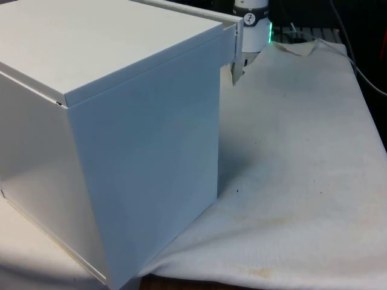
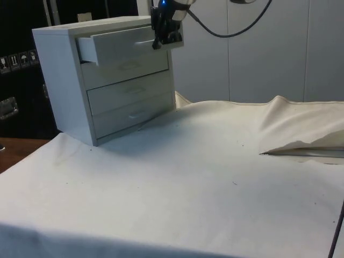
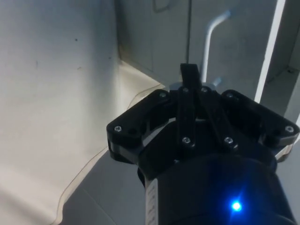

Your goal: Open the drawer, then close it.

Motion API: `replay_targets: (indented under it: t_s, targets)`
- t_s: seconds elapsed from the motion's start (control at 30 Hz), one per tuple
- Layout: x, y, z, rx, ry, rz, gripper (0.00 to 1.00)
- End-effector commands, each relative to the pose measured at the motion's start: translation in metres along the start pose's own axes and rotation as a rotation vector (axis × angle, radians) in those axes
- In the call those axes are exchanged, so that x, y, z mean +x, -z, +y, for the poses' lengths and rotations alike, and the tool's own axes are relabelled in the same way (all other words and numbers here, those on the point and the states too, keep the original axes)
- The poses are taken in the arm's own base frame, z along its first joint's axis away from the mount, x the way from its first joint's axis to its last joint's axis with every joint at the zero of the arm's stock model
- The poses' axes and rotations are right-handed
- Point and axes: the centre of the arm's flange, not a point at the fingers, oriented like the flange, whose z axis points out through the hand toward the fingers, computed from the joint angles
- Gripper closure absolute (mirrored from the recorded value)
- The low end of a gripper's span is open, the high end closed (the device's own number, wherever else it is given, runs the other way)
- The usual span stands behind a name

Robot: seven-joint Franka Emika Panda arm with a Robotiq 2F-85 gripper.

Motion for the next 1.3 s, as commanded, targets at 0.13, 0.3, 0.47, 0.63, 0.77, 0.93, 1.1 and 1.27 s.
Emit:
replay_targets:
  t_s: [0.13, 0.3, 0.47, 0.63, 0.77, 0.93, 1.1, 1.27]
  targets:
    - [-0.001, -0.013, 0.014, -0.009, -0.002, -0.005, 1.0]
    - [-0.001, -0.021, 0.021, -0.018, -0.003, -0.012, 1.0]
    - [-0.001, -0.032, 0.033, -0.032, -0.009, -0.026, 1.0]
    - [-0.002, -0.041, 0.041, -0.043, -0.013, -0.039, 1.0]
    - [-0.002, -0.048, 0.048, -0.053, -0.016, -0.051, 1.0]
    - [-0.003, -0.054, 0.054, -0.062, -0.021, -0.062, 1.0]
    - [0.001, -0.059, 0.059, -0.073, -0.024, -0.077, 1.0]
    - [0.003, -0.056, 0.058, -0.074, -0.027, -0.082, 1.0]
